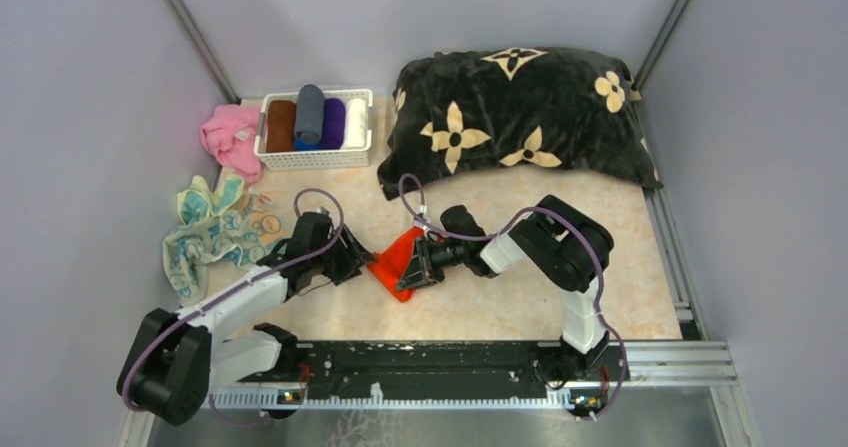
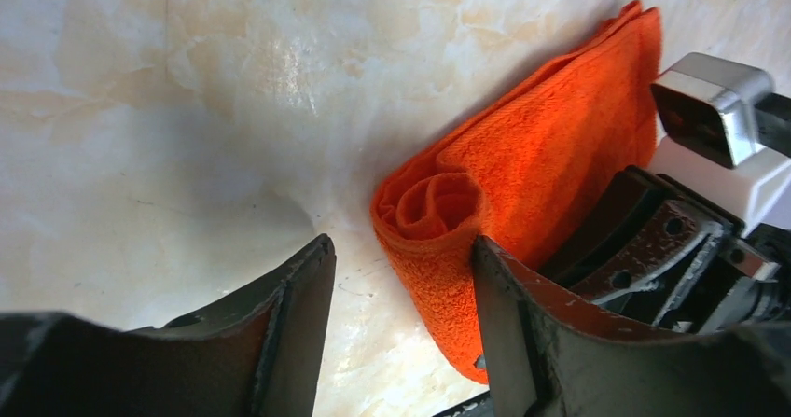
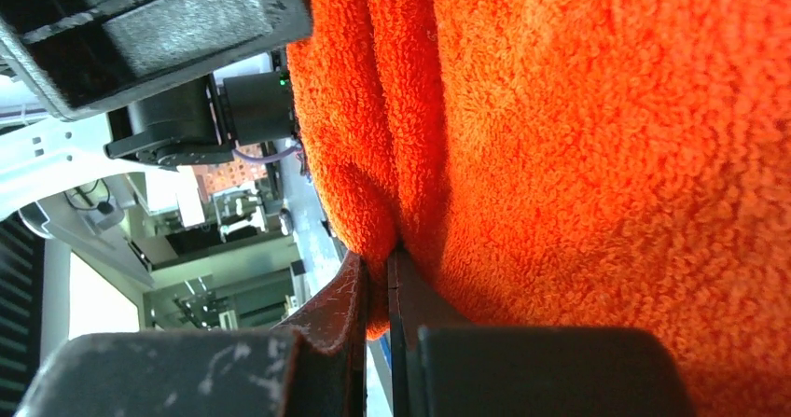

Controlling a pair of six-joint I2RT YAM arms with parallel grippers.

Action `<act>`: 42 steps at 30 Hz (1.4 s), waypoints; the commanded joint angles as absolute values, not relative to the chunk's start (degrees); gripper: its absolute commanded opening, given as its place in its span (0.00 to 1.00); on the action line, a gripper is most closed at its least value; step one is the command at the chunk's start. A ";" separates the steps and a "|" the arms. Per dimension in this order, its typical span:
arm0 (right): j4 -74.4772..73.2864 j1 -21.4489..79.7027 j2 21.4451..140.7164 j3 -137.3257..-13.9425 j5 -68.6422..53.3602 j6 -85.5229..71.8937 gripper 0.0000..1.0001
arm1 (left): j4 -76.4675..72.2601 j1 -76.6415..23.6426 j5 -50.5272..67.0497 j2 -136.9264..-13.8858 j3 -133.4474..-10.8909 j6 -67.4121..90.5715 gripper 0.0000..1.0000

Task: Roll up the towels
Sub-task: Roll the towel at the center of the board.

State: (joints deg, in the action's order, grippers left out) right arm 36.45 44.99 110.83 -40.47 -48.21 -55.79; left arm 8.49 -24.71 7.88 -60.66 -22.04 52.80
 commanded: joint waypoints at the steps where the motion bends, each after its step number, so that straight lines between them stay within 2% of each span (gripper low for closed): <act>1: 34.03 44.66 110.26 -41.38 -47.25 -53.57 0.00 | 4.01 -24.97 9.92 -64.68 -22.69 52.36 0.60; 4: 27.72 44.70 108.17 -42.94 -44.21 -49.54 0.01 | 3.68 -25.33 9.27 -66.93 -22.18 52.21 0.54; 9: 11.30 46.75 100.11 -46.91 -34.86 -36.85 0.18 | 3.90 -25.86 7.72 -69.29 -21.85 51.55 0.46; 12: -1.28 50.37 95.55 -50.79 -24.25 -29.22 0.24 | 4.21 -26.70 7.09 -70.73 -22.20 50.96 0.44; 17: -11.75 58.73 89.25 -55.22 -4.38 -21.58 0.35 | 4.69 -28.50 5.48 -72.78 -23.15 50.80 0.43; 21: -16.55 65.03 87.90 -58.39 9.51 -17.16 0.36 | 5.38 -29.48 4.35 -73.35 -23.79 50.80 0.43; 28: -17.83 73.95 93.16 -62.26 21.78 -12.29 0.37 | 6.30 -30.47 3.01 -74.02 -24.59 50.81 0.43; 35: -18.82 76.52 102.25 -64.45 27.77 -11.26 0.38 | 6.55 -31.07 2.48 -74.46 -24.76 50.89 0.44; 42: -21.73 76.73 104.59 -63.31 33.95 -12.04 0.38 | 6.51 -31.24 2.12 -74.93 -25.15 50.64 0.44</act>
State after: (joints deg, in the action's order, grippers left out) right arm -18.41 76.51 103.57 -62.72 28.05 -11.99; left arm 1.67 -30.76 4.82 -72.93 -25.58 52.42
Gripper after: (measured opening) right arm 0.375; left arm 0.441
